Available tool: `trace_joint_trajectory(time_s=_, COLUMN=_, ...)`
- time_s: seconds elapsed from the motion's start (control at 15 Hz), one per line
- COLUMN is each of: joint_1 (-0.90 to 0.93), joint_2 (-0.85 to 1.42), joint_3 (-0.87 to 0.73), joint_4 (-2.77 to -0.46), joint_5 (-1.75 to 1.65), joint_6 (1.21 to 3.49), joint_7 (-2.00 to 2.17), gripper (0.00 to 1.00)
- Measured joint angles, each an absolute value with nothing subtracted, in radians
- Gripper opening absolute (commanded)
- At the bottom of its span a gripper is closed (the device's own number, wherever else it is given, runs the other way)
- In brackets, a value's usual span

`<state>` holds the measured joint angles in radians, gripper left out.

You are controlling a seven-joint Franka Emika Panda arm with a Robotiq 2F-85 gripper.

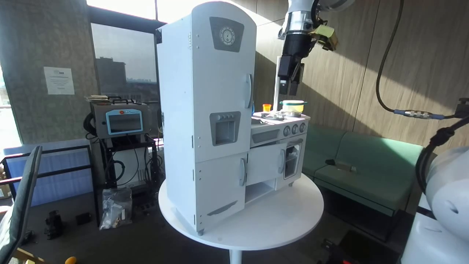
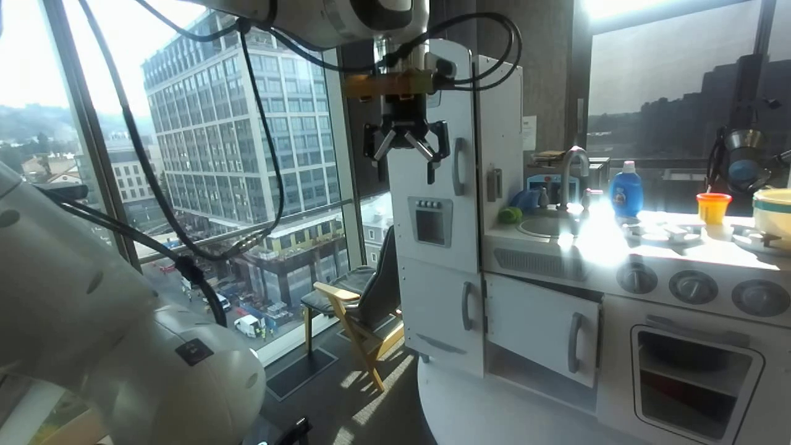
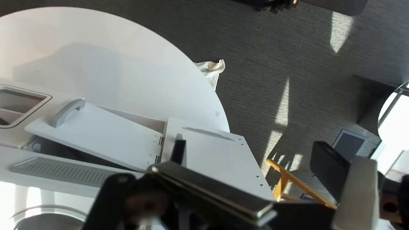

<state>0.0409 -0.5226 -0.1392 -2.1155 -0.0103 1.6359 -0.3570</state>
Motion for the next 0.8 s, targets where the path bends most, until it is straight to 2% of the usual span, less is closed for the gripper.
trace_joint_trajectory(time_s=0.33, joint_1=0.053, joint_2=-0.517, joint_3=-0.223, joint_4=-2.103, joint_5=0.020, joint_6=1.732, joint_7=-0.643, gripper=1.00)
trace_joint_trajectory(time_s=0.8, joint_1=0.104, joint_2=-0.438, joint_3=-0.218, joint_4=-2.154, joint_5=0.200, joint_6=2.198, joint_7=-0.744, gripper=1.00)
